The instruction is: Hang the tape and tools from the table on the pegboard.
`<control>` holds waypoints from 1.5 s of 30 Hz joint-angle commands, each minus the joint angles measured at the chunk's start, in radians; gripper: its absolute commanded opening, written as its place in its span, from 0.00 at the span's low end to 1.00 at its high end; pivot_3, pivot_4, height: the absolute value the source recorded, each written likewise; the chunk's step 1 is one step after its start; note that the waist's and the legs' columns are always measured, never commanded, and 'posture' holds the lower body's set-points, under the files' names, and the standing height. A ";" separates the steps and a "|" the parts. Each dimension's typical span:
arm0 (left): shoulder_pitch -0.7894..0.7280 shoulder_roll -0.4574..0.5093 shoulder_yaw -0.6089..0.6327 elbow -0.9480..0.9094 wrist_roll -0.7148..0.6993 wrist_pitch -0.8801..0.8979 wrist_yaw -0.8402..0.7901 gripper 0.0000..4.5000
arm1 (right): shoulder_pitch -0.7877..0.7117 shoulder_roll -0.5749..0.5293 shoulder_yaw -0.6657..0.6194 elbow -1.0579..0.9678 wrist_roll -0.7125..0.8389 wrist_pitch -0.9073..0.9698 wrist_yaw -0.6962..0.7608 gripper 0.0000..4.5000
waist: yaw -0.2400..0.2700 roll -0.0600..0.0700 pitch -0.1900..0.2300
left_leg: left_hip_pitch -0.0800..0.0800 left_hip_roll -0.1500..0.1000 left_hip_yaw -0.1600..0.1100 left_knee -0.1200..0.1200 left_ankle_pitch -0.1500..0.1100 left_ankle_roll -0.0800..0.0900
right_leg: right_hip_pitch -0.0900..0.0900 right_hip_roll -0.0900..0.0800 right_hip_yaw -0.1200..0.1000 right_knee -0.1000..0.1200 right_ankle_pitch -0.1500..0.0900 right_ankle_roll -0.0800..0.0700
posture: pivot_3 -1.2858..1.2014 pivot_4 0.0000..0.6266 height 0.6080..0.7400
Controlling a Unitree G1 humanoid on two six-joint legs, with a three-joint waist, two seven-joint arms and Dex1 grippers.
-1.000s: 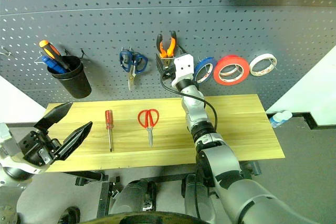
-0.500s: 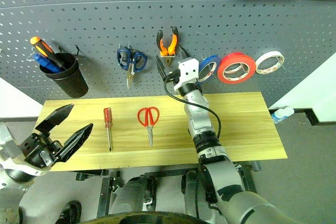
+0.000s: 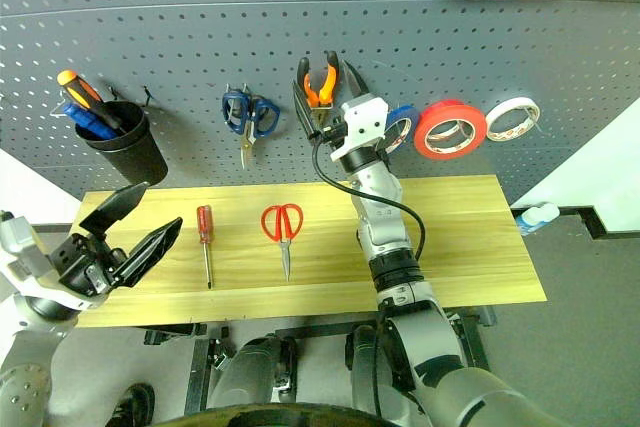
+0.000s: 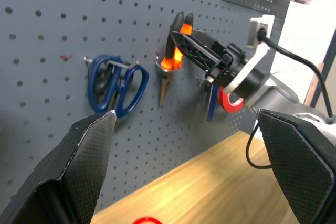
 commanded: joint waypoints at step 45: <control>-0.307 -0.076 -0.322 0.538 0.400 0.162 0.236 1.00 | 0.886 -0.606 -0.235 -0.708 0.694 0.786 0.765 0.99 | -0.012 -0.003 -0.104 | 0.021 0.001 0.005 0.007 0.000 0.000 | 0.019 0.006 0.003 0.003 -0.001 0.004 | 0.47 0.01 0.97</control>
